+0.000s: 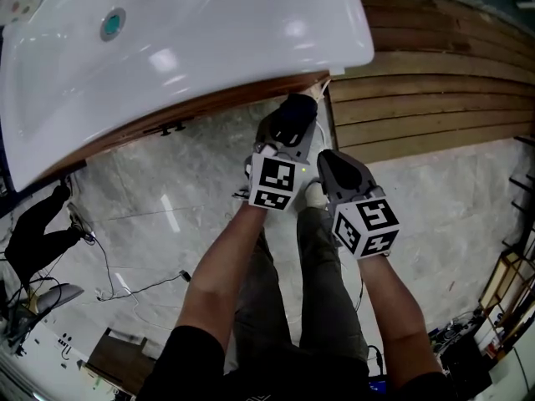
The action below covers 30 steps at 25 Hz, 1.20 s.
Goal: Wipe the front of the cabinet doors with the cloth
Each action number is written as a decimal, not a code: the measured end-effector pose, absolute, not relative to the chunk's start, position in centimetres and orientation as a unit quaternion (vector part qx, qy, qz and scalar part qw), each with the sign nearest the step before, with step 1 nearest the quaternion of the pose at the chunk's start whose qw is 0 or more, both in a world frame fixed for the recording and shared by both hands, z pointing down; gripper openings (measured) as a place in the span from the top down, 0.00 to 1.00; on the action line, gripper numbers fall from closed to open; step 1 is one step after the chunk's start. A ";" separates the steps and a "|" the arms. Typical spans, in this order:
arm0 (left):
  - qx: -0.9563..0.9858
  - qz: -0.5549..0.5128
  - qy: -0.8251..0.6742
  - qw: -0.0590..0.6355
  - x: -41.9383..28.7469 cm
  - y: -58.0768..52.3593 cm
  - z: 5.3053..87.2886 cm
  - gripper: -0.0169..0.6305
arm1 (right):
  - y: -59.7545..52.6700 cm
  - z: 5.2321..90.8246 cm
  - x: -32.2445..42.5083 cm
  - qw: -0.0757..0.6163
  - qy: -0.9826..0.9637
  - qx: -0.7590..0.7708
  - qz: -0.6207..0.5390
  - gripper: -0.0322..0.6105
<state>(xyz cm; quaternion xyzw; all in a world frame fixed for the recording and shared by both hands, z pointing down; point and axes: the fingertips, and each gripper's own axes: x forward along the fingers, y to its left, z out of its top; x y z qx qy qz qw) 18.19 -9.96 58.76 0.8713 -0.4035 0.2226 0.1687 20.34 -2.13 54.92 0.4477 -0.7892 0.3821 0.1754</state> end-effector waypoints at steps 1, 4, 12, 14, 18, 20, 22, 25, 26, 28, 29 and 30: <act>0.872 0.221 -0.403 0.169 18.2 -9.8 58.6 0.77 | -2.0 55.0 20.4 0.175 -0.789 0.447 0.383 0.88; 0.872 0.217 -0.405 0.172 17.8 -9.0 57.9 0.77 | -1.4 54.8 20.4 0.174 -0.790 0.445 0.385 0.88; 0.863 0.212 -0.415 0.195 15.4 -6.6 55.6 0.77 | -0.8 53.5 19.5 0.174 -0.795 0.439 0.381 0.88; 0.863 0.209 -0.413 0.202 14.7 -5.7 54.7 0.77 | -0.7 53.1 19.1 0.175 -0.795 0.439 0.380 0.88; 0.864 0.208 -0.409 0.206 13.1 -4.4 52.8 0.77 | -0.8 51.5 18.2 0.175 -0.799 0.439 0.371 0.88; 0.861 0.204 -0.412 0.218 12.0 -3.8 51.7 0.77 | -0.9 50.2 17.7 0.171 -0.801 0.441 0.367 0.88; 0.854 0.199 -0.419 0.234 10.9 -3.3 50.4 0.77 | -0.9 48.8 17.1 0.166 -0.804 0.442 0.362 0.88; 0.850 0.196 -0.423 0.245 9.8 -2.5 48.3 0.77 | -1.2 46.9 16.5 0.158 -0.803 0.449 0.359 0.88; 0.849 0.193 -0.423 0.249 9.5 -2.2 47.5 0.77 | -1.3 46.2 16.4 0.153 -0.802 0.453 0.359 0.88; 0.849 0.185 -0.422 0.257 9.1 -1.7 45.8 0.77 | -1.4 44.8 16.0 0.143 -0.799 0.461 0.359 0.88; 0.850 0.182 -0.421 0.259 8.9 -1.5 45.0 0.77 | -1.4 44.0 15.8 0.139 -0.799 0.463 0.357 0.88; 0.851 0.181 -0.419 0.260 8.7 -1.2 44.2 0.77 | -1.4 43.3 15.5 0.137 -0.800 0.464 0.355 0.88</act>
